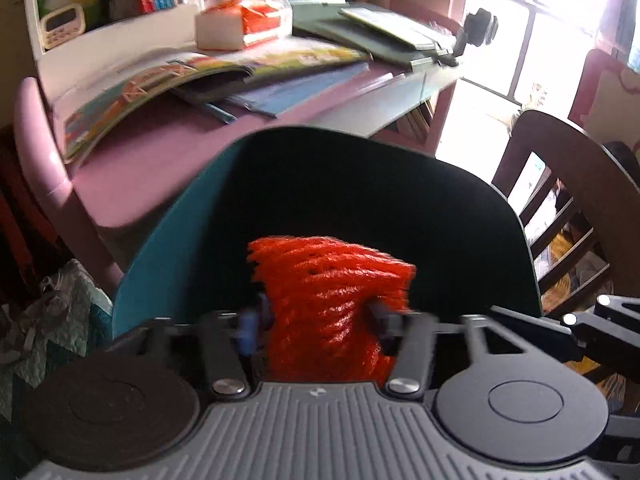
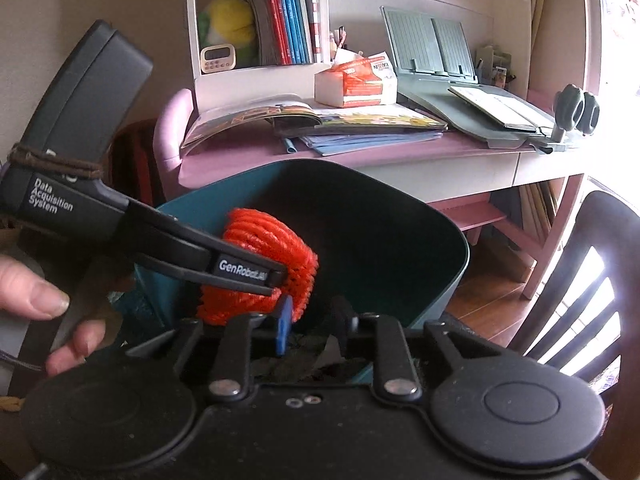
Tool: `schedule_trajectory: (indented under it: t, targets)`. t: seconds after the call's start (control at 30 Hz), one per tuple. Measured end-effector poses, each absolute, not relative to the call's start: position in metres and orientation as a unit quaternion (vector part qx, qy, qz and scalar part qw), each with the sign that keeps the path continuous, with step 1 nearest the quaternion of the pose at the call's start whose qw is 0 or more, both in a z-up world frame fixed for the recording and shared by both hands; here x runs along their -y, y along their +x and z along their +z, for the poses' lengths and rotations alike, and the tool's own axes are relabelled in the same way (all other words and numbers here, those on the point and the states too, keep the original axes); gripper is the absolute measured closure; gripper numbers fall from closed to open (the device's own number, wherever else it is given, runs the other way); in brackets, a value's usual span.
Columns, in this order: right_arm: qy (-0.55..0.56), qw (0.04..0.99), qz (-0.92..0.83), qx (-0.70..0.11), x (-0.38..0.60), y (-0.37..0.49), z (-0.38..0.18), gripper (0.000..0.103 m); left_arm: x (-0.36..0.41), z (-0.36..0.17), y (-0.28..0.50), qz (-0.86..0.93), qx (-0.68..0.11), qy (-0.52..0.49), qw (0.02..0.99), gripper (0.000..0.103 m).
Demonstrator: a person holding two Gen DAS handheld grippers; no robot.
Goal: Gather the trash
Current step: 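Open both grippers to drop the net and tissue into the bin, then swing both empty grippers down toward the trash under the zigzag blanket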
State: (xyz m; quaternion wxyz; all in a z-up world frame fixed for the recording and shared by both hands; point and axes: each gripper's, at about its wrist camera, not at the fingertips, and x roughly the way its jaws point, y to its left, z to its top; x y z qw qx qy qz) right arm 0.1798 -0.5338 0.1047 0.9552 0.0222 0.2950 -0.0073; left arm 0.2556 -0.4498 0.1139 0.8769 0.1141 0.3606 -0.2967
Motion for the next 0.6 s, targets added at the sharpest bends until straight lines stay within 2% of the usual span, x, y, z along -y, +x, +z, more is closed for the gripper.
schedule_trajectory:
  t: [0.03,0.1,0.13,0.23,0.33,0.6]
  targets:
    - [0.023,0.955,-0.008,-0.294,0.533,0.178,0.106,0.078,0.447,0.116,0.253,-0.299,-0.353,0.110,0.880,0.035]
    - [0.024,0.957,-0.008,-0.290,0.531,0.174,0.108,0.067,0.442,0.120,0.249,-0.305,-0.347,0.105,0.881,0.035]
    - [0.023,0.958,-0.009,-0.287,0.531,0.172,0.109,0.065,0.440,0.122,0.247,-0.305,-0.346,0.103,0.881,0.034]
    - [0.024,0.959,-0.009,-0.283,0.529,0.167,0.114,0.066,0.430,0.129,0.239,-0.305,-0.339,0.096,0.885,0.034]
    - [0.022,0.960,-0.007,-0.279,0.524,0.160,0.120,0.064,0.421,0.136,0.231,-0.304,-0.332,0.093,0.888,0.027]
    - [0.018,0.965,0.004,-0.261,0.505,0.134,0.138,0.058,0.381,0.155,0.202,-0.299,-0.316,0.081,0.897,0.027]
